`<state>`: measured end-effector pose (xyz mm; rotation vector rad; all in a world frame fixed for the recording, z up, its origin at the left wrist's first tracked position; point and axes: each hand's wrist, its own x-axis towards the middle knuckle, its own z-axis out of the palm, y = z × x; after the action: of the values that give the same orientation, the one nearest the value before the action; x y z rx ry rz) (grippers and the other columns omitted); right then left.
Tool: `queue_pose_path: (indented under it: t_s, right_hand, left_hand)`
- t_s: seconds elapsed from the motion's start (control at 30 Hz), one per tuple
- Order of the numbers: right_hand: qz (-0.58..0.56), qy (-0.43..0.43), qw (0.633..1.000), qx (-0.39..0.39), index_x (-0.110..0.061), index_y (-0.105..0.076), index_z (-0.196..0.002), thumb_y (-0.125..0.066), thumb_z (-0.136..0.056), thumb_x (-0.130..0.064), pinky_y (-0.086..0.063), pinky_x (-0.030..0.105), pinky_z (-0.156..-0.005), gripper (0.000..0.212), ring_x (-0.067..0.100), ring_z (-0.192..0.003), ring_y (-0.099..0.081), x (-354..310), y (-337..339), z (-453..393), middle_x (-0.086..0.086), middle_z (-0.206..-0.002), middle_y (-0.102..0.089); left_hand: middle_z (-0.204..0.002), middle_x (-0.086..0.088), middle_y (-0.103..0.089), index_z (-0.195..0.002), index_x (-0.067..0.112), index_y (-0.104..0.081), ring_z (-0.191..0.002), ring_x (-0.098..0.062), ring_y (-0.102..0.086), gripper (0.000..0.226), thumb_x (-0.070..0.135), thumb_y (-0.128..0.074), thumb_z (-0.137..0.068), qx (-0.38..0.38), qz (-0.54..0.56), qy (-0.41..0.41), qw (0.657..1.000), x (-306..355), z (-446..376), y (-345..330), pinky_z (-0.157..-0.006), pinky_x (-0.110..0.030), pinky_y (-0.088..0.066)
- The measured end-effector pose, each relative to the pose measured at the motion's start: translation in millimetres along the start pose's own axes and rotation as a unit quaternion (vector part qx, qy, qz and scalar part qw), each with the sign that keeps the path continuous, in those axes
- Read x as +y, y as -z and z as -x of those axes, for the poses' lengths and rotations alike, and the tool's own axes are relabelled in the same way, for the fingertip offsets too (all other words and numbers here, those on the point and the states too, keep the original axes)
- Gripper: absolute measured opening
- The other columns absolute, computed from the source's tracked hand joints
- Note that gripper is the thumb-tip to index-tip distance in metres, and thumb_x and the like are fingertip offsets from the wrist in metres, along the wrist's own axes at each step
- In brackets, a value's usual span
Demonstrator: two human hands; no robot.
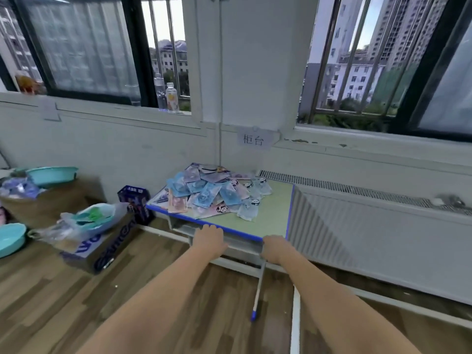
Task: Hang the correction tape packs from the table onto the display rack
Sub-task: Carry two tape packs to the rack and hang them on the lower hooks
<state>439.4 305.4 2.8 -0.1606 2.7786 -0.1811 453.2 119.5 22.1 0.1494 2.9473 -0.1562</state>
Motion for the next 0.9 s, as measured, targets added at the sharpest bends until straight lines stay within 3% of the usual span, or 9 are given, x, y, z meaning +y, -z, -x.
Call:
queue_pose_path:
  t_s: [0.23, 0.33, 0.47, 0.57, 0.63, 0.77, 0.9]
  right_hand:
    - [-0.037, -0.036, 0.998, -0.037, -0.008, -0.042, -0.137, -0.049, -0.095, -0.028, -0.04, 0.035, -0.104, 0.048, 0.029, -0.127, -0.044, 8.8, 6.1, -133.2, 0.012, -0.139, -0.047]
    - [-0.093, -0.068, 0.992, -0.045, -0.006, -0.038, -0.141, -0.048, -0.097, -0.031, -0.036, 0.03, -0.104, 0.052, 0.028, -0.132, -0.041, 11.4, 15.7, -189.3, 0.013, -0.145, -0.042]
    - [-0.138, -0.115, 0.982, -0.051, -0.003, -0.041, -0.137, -0.044, -0.098, -0.026, -0.037, 0.027, -0.098, 0.045, 0.027, -0.129, -0.045, 16.6, 18.3, -250.6, 0.014, -0.141, -0.045]
    - [-0.177, -0.148, 0.972, -0.049, -0.003, -0.047, -0.13, -0.048, -0.096, -0.027, -0.039, 0.026, -0.093, 0.041, 0.026, -0.122, -0.051, 15.8, 17.6, -285.4, 0.014, -0.133, -0.052]
    - [-0.215, -0.178, 0.959, -0.046, -0.002, -0.052, -0.125, -0.052, -0.094, -0.032, -0.041, 0.027, -0.09, 0.042, 0.026, -0.118, -0.054, 13.3, 15.2, -304.1, 0.014, -0.127, -0.056]
    - [-0.278, -0.245, 0.928, -0.035, -0.002, -0.051, -0.124, -0.06, -0.086, -0.052, -0.044, 0.029, -0.096, 0.063, 0.024, -0.116, -0.055, 9.0, 3.5, -337.2, 0.012, -0.125, -0.056]
    - [-0.33, -0.323, 0.887, -0.014, -0.002, -0.034, -0.135, -0.067, -0.08, -0.052, -0.034, 0.032, -0.105, 0.081, 0.029, -0.13, -0.038, -1.8, -4.4, -348.7, 0.015, -0.137, -0.039]
  left_hand:
    - [-0.129, -0.013, -0.055, -0.125, 0.007, -0.055, -0.121, -0.029, -0.049, 0.042, 0.037, -0.04, -0.099, -0.048, 0.019, -0.004, 0.999, -25.0, -134.9, -14.3, -0.096, -0.037, -0.04]
    - [-0.124, -0.012, -0.056, -0.118, 0.007, -0.058, -0.114, -0.027, -0.052, 0.04, 0.037, -0.042, -0.097, -0.056, 0.07, -0.002, 0.996, -38.0, -196.0, -12.9, -0.09, -0.035, -0.042]
    - [-0.127, -0.016, -0.054, -0.125, 0.007, -0.054, -0.115, -0.031, -0.054, 0.042, 0.037, -0.04, -0.099, -0.084, 0.165, 0.001, 0.983, -50.3, -268.9, -24.3, -0.091, -0.035, -0.044]
    - [-0.102, -0.01, -0.063, -0.1, 0.009, -0.06, -0.106, -0.029, -0.06, 0.03, 0.032, -0.043, -0.097, -0.113, 0.222, 0.021, 0.968, -51.7, -312.4, -33.9, -0.079, -0.032, -0.045]
    - [-0.087, -0.006, -0.06, -0.082, 0.01, -0.053, -0.103, -0.029, -0.061, 0.023, 0.025, -0.044, -0.096, -0.13, 0.263, 0.059, 0.954, -50.0, -330.7, -40.5, -0.075, -0.03, -0.043]
    - [-0.11, -0.014, -0.063, -0.102, 0.006, -0.056, -0.104, -0.03, -0.059, 0.024, 0.027, -0.043, -0.097, -0.137, 0.349, 0.124, 0.919, -40.3, -355.2, -51.2, -0.082, -0.032, -0.043]
    - [-0.099, -0.012, -0.059, -0.109, 0.009, -0.058, -0.09, -0.027, -0.056, 0.025, 0.027, -0.05, -0.093, -0.105, 0.45, 0.198, 0.865, -30.0, -366.3, -56.3, -0.076, -0.031, -0.043]
